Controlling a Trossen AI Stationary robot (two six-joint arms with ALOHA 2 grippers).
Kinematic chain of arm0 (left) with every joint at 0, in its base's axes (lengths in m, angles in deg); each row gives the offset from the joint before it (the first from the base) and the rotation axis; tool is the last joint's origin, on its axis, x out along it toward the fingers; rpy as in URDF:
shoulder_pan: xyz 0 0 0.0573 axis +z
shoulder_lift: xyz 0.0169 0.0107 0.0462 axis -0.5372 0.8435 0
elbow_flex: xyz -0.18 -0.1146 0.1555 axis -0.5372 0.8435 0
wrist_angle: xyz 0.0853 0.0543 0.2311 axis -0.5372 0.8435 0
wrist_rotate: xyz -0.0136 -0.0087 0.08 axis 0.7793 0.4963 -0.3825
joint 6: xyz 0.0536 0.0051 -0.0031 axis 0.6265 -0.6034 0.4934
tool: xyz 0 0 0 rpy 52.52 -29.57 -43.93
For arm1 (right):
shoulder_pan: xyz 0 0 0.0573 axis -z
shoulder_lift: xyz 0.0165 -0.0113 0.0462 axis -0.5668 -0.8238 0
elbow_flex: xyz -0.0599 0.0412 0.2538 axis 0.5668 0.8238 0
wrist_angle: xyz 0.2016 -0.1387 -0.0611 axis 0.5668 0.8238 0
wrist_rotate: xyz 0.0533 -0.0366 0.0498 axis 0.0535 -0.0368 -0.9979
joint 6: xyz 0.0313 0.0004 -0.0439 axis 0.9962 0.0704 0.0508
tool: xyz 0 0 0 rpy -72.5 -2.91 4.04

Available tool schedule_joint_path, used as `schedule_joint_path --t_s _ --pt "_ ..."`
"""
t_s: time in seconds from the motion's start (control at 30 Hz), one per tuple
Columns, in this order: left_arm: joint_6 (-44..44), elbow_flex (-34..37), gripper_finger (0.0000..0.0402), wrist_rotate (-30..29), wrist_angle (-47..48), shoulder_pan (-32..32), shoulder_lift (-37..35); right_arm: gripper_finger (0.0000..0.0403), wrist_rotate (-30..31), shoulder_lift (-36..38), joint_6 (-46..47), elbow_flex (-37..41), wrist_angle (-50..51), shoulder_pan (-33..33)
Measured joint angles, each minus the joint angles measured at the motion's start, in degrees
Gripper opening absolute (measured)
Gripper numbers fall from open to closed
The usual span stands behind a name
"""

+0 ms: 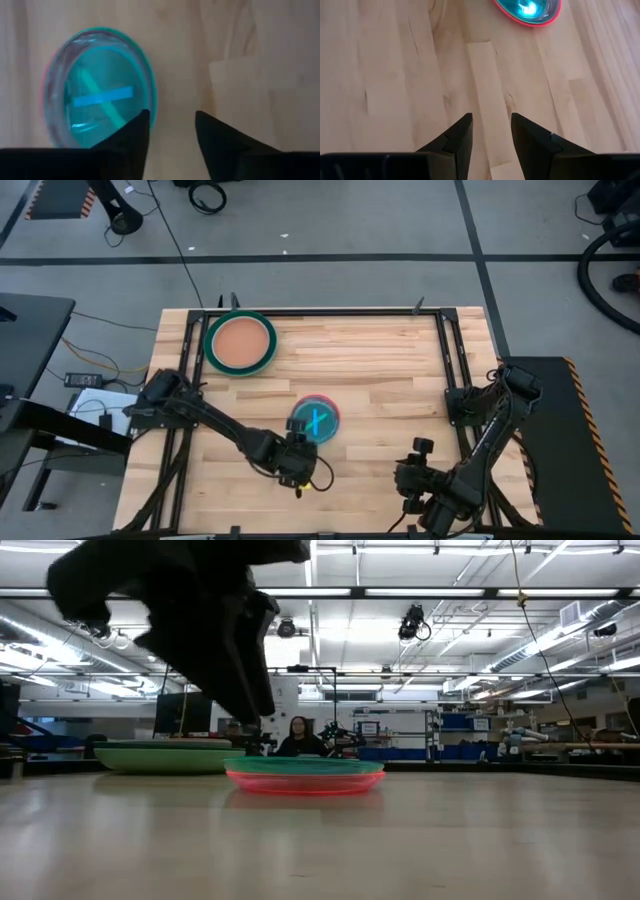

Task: Stack plastic plates
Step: Stack the stacked plates on top of the orange plate

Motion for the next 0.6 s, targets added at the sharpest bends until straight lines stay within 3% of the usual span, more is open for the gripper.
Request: schedule_joint_path --t_s 0.1,0.27,0.6 --pt "-0.2 5.5 0.0183 0.0 -7.6 -0.2 0.0 0.0144 0.0 0.0 -0.2 0.0 -0.5 0.4" --pt "-0.2 12.8 0.0181 -2.9 -17.6 1.7 0.1 0.0144 0.0 0.0 -0.4 0.0 -0.9 0.9" --pt "3.2 13.7 0.0172 -2.9 -20.3 3.5 0.1 0.0144 -0.2 0.0 -0.4 0.0 -1.7 1.7"
